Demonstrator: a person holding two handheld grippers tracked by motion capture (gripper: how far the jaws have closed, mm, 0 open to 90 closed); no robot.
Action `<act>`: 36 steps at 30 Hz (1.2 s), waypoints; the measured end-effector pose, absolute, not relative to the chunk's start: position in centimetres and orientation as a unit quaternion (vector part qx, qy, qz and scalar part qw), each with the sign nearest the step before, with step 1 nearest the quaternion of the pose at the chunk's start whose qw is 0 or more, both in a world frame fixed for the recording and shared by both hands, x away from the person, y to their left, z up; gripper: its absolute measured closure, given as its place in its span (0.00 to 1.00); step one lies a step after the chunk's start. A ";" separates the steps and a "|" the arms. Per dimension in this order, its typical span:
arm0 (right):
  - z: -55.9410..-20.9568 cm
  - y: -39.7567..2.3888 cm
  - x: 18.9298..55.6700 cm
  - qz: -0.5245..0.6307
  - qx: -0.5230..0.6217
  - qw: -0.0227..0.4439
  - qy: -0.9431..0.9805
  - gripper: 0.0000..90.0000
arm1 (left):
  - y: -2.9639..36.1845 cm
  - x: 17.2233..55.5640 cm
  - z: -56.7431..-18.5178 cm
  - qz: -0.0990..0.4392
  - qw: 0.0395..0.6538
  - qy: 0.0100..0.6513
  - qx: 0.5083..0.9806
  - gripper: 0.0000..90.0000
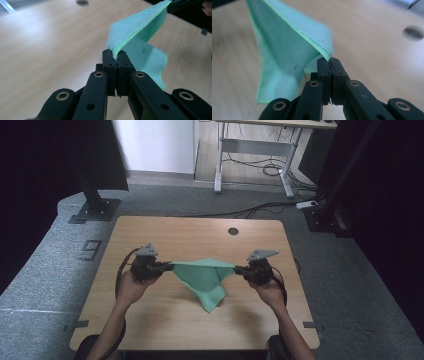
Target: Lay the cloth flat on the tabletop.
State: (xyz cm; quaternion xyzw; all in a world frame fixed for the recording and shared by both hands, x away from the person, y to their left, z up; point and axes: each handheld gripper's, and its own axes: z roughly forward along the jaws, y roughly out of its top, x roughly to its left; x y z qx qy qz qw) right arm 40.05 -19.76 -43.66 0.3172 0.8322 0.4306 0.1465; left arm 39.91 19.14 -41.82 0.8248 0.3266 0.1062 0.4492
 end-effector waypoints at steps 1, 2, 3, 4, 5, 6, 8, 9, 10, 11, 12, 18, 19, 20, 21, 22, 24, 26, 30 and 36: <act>-42.8 -19.7 40.5 0.433 0.319 0.156 0.829 0.97 | 19.1 40.3 -41.4 0.109 0.449 0.330 0.823 0.97; -42.2 -19.6 40.9 0.433 0.319 0.163 0.827 0.97 | 19.1 41.3 -40.8 0.114 0.448 0.339 0.820 0.96; -41.5 -19.4 41.8 0.430 0.323 0.171 0.826 0.97 | 19.1 42.1 -40.7 0.123 0.440 0.349 0.818 0.94; -41.3 -19.2 42.4 0.427 0.327 0.175 0.825 0.96 | 19.0 43.1 -40.8 0.142 0.419 0.368 0.818 0.85; -41.2 -19.0 43.2 0.419 0.333 0.184 0.824 0.91 | 18.9 44.3 -41.2 0.158 0.394 0.390 0.817 0.74; -41.2 -19.0 43.2 0.419 0.333 0.184 0.824 0.91 | 18.9 44.3 -41.2 0.158 0.394 0.390 0.817 0.61; -42.5 -18.6 45.6 0.390 0.376 0.193 0.818 0.64 | 19.2 46.4 -43.6 0.185 0.333 0.437 0.815 0.45; -42.5 -18.6 45.6 0.390 0.376 0.193 0.818 0.64 | 19.2 46.4 -43.6 0.185 0.333 0.437 0.815 0.41; -43.8 -18.9 45.9 0.389 0.388 0.184 0.815 0.57 | 19.4 46.2 -44.8 0.175 0.336 0.443 0.812 0.37; -43.8 -18.9 45.9 0.389 0.388 0.184 0.815 0.57 | 19.4 46.2 -44.8 0.175 0.336 0.443 0.812 0.34; -45.1 -19.3 45.6 0.391 0.391 0.169 0.816 0.56 | 19.5 45.5 -46.0 0.173 0.338 0.442 0.812 0.30; -47.7 -20.1 44.6 0.393 0.400 0.133 0.817 0.58 | 19.0 43.5 -48.0 0.161 0.342 0.433 0.818 0.22; -47.7 -20.1 44.6 0.393 0.400 0.133 0.817 0.58 | 19.0 43.5 -48.0 0.161 0.342 0.433 0.818 0.22; -48.2 -19.8 44.3 0.394 0.392 0.122 0.822 0.62 | 18.2 42.9 -48.5 0.153 0.344 0.416 0.828 0.22; -48.5 -19.6 44.1 0.395 0.387 0.117 0.825 0.64 | 17.9 42.6 -48.8 0.149 0.344 0.411 0.831 0.22; -48.7 -19.4 44.0 0.397 0.384 0.111 0.826 0.65 | 17.6 42.5 -49.0 0.146 0.345 0.409 0.832 0.22; -49.2 -18.8 43.8 0.399 0.375 0.104 0.830 0.66 | 16.8 42.1 -49.7 0.138 0.349 0.402 0.835 0.22; -49.7 -18.2 43.6 0.398 0.365 0.101 0.835 0.65 | 16.2 41.8 -50.3 0.135 0.349 0.397 0.838 0.22; -50.8 -17.1 43.6 0.396 0.351 0.103 0.842 0.59 | 15.2 41.5 -51.4 0.134 0.343 0.391 0.844 0.18; -52.7 -16.1 44.6 0.390 0.354 0.093 0.845 0.53 | 13.7 41.2 -52.9 0.131 0.341 0.392 0.844 0.13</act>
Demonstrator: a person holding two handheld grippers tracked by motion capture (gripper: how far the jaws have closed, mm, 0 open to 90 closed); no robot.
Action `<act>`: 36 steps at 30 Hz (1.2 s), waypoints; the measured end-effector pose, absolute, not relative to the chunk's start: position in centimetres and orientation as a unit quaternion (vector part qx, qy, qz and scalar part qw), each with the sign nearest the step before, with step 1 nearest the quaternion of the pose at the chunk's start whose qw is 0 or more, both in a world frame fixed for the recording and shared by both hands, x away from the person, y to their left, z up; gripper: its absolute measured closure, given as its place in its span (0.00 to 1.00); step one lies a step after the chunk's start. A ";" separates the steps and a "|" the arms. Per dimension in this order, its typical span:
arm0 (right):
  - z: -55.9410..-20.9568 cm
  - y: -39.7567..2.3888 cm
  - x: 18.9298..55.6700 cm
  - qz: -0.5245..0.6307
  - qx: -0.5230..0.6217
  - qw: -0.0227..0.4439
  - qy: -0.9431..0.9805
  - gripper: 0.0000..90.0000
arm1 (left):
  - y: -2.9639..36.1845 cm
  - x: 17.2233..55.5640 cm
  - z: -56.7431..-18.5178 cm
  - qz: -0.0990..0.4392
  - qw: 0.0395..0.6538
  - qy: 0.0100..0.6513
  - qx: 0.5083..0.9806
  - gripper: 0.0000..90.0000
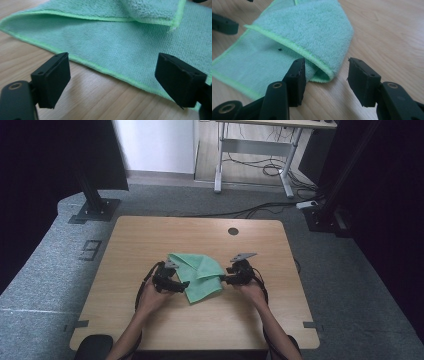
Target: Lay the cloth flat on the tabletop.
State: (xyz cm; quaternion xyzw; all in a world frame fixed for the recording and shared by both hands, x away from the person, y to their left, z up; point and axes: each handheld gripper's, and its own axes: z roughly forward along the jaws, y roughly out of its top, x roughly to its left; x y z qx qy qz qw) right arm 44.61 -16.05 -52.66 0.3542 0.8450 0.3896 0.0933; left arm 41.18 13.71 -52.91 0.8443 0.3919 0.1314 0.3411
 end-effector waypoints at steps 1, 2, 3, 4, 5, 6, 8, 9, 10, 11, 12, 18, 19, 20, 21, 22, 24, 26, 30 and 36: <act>-52.9 -15.9 44.8 0.388 0.355 0.091 0.846 0.58 | 13.5 41.2 -53.0 0.133 0.338 0.389 0.846 0.12; -53.1 -15.7 44.9 0.387 0.356 0.089 0.846 0.65 | 13.3 41.1 -53.3 0.138 0.331 0.387 0.850 0.12; -53.3 -15.5 45.0 0.386 0.355 0.086 0.847 0.75 | 13.3 41.1 -53.3 0.138 0.331 0.387 0.850 0.12; -53.4 -15.4 45.0 0.384 0.359 0.085 0.847 0.84 | 13.0 41.1 -53.6 0.150 0.313 0.384 0.856 0.12; -53.4 -15.4 45.0 0.383 0.359 0.090 0.846 0.88 | 12.9 41.1 -53.9 0.160 0.296 0.380 0.861 0.12; -53.3 -15.3 45.0 0.382 0.361 0.094 0.845 0.93 | 13.0 41.1 -54.0 0.161 0.294 0.380 0.862 0.11; -52.8 -15.6 44.9 0.387 0.362 0.104 0.842 0.95 | 13.3 41.1 -54.1 0.156 0.296 0.387 0.859 0.11; -52.4 -15.9 44.8 0.389 0.364 0.107 0.840 0.95 | 13.4 41.1 -54.0 0.158 0.294 0.386 0.860 0.11; -51.8 -16.3 44.7 0.395 0.367 0.111 0.835 0.95 | 13.5 41.0 -54.0 0.160 0.291 0.385 0.861 0.11; -51.4 -16.6 44.6 0.397 0.368 0.113 0.834 0.95 | 13.6 41.0 -53.9 0.163 0.287 0.384 0.863 0.11; -50.8 -17.0 44.5 0.399 0.368 0.117 0.832 0.95 | 13.7 40.9 -53.8 0.165 0.282 0.381 0.865 0.11; -47.7 -20.0 44.4 0.407 0.384 0.143 0.816 0.94 | 14.7 40.8 -53.7 0.160 0.278 0.383 0.866 0.11; -47.6 -20.4 44.6 0.408 0.391 0.144 0.813 0.91 | 14.9 40.8 -53.8 0.154 0.280 0.386 0.866 0.11; -47.7 -20.9 45.0 0.403 0.402 0.139 0.810 0.85 | 15.1 40.8 -53.8 0.151 0.281 0.387 0.865 0.11; -48.0 -21.1 45.2 0.392 0.411 0.134 0.812 0.79 | 15.3 40.8 -53.8 0.147 0.282 0.390 0.864 0.11; -48.6 -21.3 45.6 0.373 0.419 0.136 0.817 0.71 | 15.4 40.7 -53.8 0.146 0.281 0.391 0.864 0.11; -49.8 -21.7 45.8 0.357 0.430 0.134 0.818 0.63 | 15.6 40.7 -53.8 0.146 0.280 0.390 0.865 0.11; -50.5 -22.2 45.6 0.362 0.437 0.131 0.813 0.60 | 16.0 40.3 -53.5 0.154 0.276 0.389 0.865 0.11; -50.4 -22.1 44.5 0.375 0.422 0.124 0.816 0.62 | 16.1 40.4 -53.3 0.150 0.290 0.395 0.859 0.11; -50.2 -19.8 43.3 0.396 0.371 0.106 0.834 0.73 | 15.9 40.2 -53.6 0.148 0.299 0.397 0.855 0.11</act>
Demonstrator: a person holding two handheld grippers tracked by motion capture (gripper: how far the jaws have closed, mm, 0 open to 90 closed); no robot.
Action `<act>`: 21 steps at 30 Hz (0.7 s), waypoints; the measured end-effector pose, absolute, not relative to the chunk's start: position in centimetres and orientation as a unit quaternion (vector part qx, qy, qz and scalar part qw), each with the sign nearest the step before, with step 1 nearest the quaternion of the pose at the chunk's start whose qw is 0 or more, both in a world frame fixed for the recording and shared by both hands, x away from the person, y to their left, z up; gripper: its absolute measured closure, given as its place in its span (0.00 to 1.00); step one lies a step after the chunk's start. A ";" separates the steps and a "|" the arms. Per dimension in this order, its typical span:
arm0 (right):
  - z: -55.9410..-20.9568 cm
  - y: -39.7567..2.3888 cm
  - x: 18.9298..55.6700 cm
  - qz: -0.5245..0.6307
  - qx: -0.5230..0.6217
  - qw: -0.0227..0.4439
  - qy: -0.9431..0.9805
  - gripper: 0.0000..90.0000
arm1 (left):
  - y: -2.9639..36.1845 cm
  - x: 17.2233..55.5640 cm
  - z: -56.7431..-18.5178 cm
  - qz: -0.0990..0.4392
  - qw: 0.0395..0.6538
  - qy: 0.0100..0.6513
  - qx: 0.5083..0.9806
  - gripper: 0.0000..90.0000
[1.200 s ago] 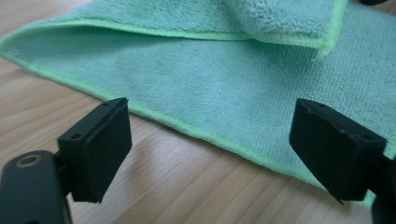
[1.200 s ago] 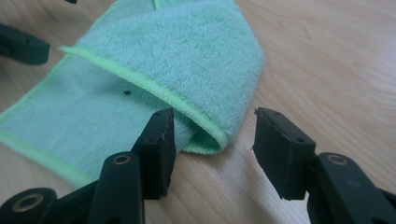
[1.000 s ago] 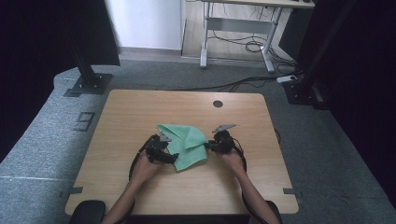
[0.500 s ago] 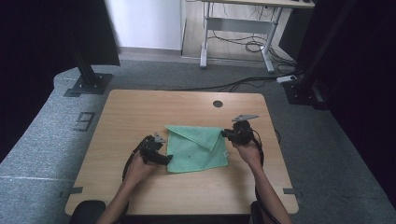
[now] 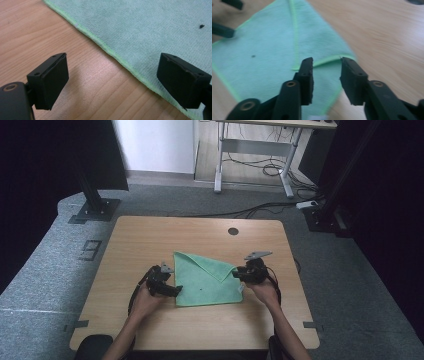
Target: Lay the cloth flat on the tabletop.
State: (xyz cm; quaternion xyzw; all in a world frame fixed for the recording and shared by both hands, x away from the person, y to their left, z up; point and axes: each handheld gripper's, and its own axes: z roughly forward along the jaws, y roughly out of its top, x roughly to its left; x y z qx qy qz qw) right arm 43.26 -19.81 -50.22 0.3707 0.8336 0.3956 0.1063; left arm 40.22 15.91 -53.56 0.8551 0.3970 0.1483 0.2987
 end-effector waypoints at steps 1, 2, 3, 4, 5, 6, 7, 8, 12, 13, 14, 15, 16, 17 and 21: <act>-50.4 -19.2 43.2 0.395 0.361 0.102 0.838 0.74 | 15.9 40.1 -53.6 0.149 0.298 0.397 0.855 0.11; -50.6 -18.6 43.1 0.394 0.355 0.096 0.842 0.75 | 15.9 40.0 -53.5 0.149 0.299 0.396 0.855 0.11; -50.9 -18.0 43.0 0.393 0.347 0.094 0.846 0.75 | 16.0 39.8 -53.4 0.146 0.304 0.395 0.854 0.11; -51.2 -17.3 43.0 0.391 0.339 0.091 0.851 0.75 | 16.1 39.7 -53.4 0.145 0.308 0.395 0.853 0.11; -51.3 -16.9 43.0 0.390 0.335 0.091 0.853 0.75 | 16.1 39.7 -53.4 0.145 0.308 0.395 0.853 0.11; -51.6 -16.3 43.0 0.386 0.331 0.091 0.856 0.75 | 16.2 39.3 -53.1 0.143 0.315 0.394 0.851 0.11; -51.7 -16.0 43.1 0.386 0.328 0.092 0.858 0.73 | 16.3 39.1 -53.1 0.140 0.319 0.392 0.851 0.11; -51.9 -15.6 43.1 0.382 0.328 0.093 0.859 0.72 | 16.3 39.0 -53.1 0.139 0.320 0.392 0.851 0.11; -52.7 -14.9 43.7 0.374 0.329 0.095 0.862 0.72 | 16.3 38.4 -53.5 0.139 0.312 0.387 0.856 0.11; -52.9 -14.8 43.8 0.371 0.330 0.096 0.863 0.72 | 16.3 38.4 -53.7 0.141 0.307 0.387 0.858 0.11; -53.1 -14.7 43.8 0.366 0.329 0.098 0.865 0.72 | 16.3 38.4 -53.9 0.143 0.301 0.386 0.860 0.11; -53.1 -14.7 43.8 0.366 0.329 0.098 0.865 0.72 | 16.3 38.4 -53.9 0.143 0.301 0.386 0.860 0.11; -53.7 -14.5 43.8 0.353 0.324 0.106 0.871 0.76 | 16.3 38.4 -54.1 0.141 0.300 0.387 0.860 0.11; -53.8 -14.4 43.7 0.352 0.322 0.110 0.872 0.77 | 16.4 38.5 -54.1 0.138 0.302 0.390 0.859 0.11; -53.8 -14.5 43.5 0.352 0.324 0.121 0.870 0.95 | 16.7 38.6 -54.2 0.135 0.305 0.398 0.855 0.11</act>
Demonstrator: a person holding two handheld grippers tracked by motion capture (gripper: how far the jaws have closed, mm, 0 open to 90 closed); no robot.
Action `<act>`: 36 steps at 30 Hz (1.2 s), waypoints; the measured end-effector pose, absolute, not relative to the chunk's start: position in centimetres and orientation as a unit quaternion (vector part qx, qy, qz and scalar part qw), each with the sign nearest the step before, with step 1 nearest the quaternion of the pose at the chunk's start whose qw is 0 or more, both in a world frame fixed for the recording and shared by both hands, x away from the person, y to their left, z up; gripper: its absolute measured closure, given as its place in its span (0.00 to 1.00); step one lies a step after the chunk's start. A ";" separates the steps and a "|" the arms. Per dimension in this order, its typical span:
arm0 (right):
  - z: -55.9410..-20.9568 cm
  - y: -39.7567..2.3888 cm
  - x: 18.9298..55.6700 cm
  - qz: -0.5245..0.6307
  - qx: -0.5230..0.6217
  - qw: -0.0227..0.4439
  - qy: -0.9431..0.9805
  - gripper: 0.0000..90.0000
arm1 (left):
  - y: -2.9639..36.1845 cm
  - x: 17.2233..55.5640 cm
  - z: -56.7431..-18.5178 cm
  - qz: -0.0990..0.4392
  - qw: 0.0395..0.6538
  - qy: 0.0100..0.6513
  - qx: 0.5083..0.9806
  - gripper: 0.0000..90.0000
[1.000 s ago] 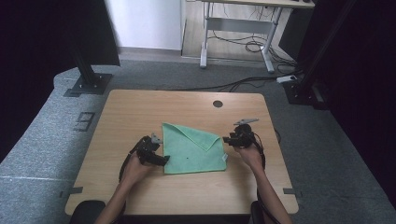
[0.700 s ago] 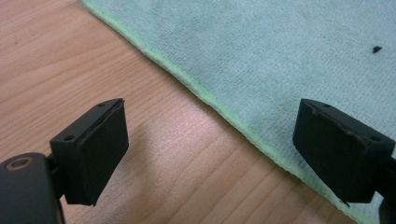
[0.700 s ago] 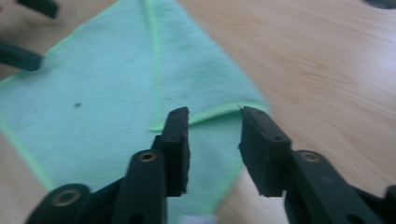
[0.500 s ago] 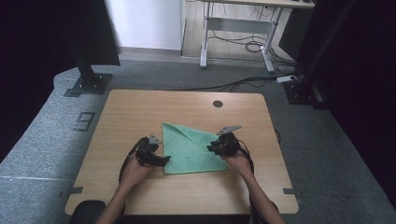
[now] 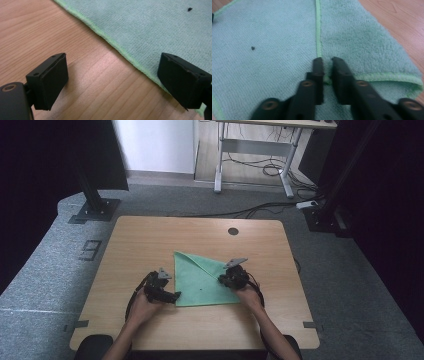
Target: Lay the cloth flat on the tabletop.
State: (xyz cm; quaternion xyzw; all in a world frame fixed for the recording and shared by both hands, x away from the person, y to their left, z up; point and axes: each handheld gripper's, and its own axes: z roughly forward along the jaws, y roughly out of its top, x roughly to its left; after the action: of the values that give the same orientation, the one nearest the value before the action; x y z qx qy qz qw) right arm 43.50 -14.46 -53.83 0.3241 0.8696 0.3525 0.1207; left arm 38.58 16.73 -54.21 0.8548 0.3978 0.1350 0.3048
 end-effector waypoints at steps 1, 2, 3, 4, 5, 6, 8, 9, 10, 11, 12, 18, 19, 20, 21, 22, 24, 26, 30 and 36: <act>-53.7 -14.4 43.5 0.349 0.324 0.120 0.871 0.96 | 16.8 38.6 -54.2 0.136 0.305 0.399 0.854 0.11; -53.5 -14.4 43.4 0.345 0.322 0.122 0.873 0.97 | 16.9 38.6 -54.2 0.136 0.304 0.401 0.853 0.11; -53.2 -14.4 43.4 0.342 0.319 0.126 0.875 0.97 | 16.9 38.6 -54.2 0.136 0.304 0.401 0.853 0.11; -53.2 -14.4 43.4 0.342 0.319 0.126 0.875 0.97 | 17.0 38.6 -54.2 0.137 0.302 0.403 0.853 0.11; -52.0 -14.6 43.8 0.345 0.319 0.136 0.872 0.97 | 17.2 38.7 -54.1 0.137 0.300 0.403 0.853 0.11; -51.5 -14.8 44.1 0.348 0.321 0.143 0.869 0.97 | 17.3 38.7 -54.1 0.137 0.299 0.404 0.854 0.11; -49.8 -15.5 45.2 0.359 0.333 0.162 0.857 0.97 | 17.5 38.8 -54.1 0.136 0.297 0.405 0.854 0.11; -49.0 -16.0 45.9 0.364 0.349 0.172 0.846 0.94 | 17.6 38.8 -54.0 0.138 0.295 0.405 0.854 0.11; -48.2 -16.5 46.6 0.369 0.370 0.182 0.833 0.85 | 17.7 38.7 -54.0 0.140 0.294 0.403 0.856 0.11; -47.4 -17.1 47.5 0.375 0.395 0.183 0.818 0.79 | 17.8 38.7 -54.0 0.142 0.292 0.402 0.856 0.11; -47.0 -17.4 47.9 0.382 0.402 0.182 0.812 0.77 | 17.9 38.6 -53.9 0.145 0.292 0.400 0.856 0.12; -47.1 -17.9 47.3 0.391 0.394 0.173 0.813 0.65 | 18.4 38.8 -53.4 0.146 0.307 0.407 0.848 0.13; -47.5 -17.9 47.0 0.390 0.392 0.168 0.816 0.63 | 18.4 38.8 -53.3 0.146 0.311 0.407 0.846 0.13; -48.0 -17.9 46.8 0.387 0.390 0.164 0.819 0.61 | 18.3 38.9 -53.2 0.147 0.314 0.406 0.846 0.13; -48.4 -17.9 46.6 0.384 0.388 0.163 0.822 0.59 | 18.3 38.9 -53.0 0.148 0.315 0.405 0.846 0.13; -48.8 -18.0 46.5 0.380 0.389 0.164 0.823 0.57 | 18.2 38.9 -52.9 0.148 0.316 0.403 0.846 0.13; -49.5 -18.2 46.4 0.373 0.392 0.159 0.826 0.50 | 18.1 39.1 -52.6 0.148 0.320 0.400 0.846 0.12; -50.1 -18.5 46.4 0.368 0.395 0.157 0.827 0.44 | 18.1 39.5 -52.3 0.146 0.324 0.401 0.845 0.12; -51.1 -18.7 46.2 0.361 0.398 0.158 0.829 0.33 | 17.9 40.7 -52.2 0.146 0.320 0.408 0.842 0.11; -52.5 -19.1 46.1 0.344 0.411 0.168 0.827 0.23 | 17.9 42.5 -52.8 0.158 0.316 0.419 0.836 0.11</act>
State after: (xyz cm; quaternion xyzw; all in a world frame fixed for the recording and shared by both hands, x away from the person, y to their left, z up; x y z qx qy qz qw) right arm 46.14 -19.11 -52.55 0.4114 0.8271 0.3440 0.1681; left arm 42.48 17.89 -52.76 0.8363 0.4192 0.1577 0.3162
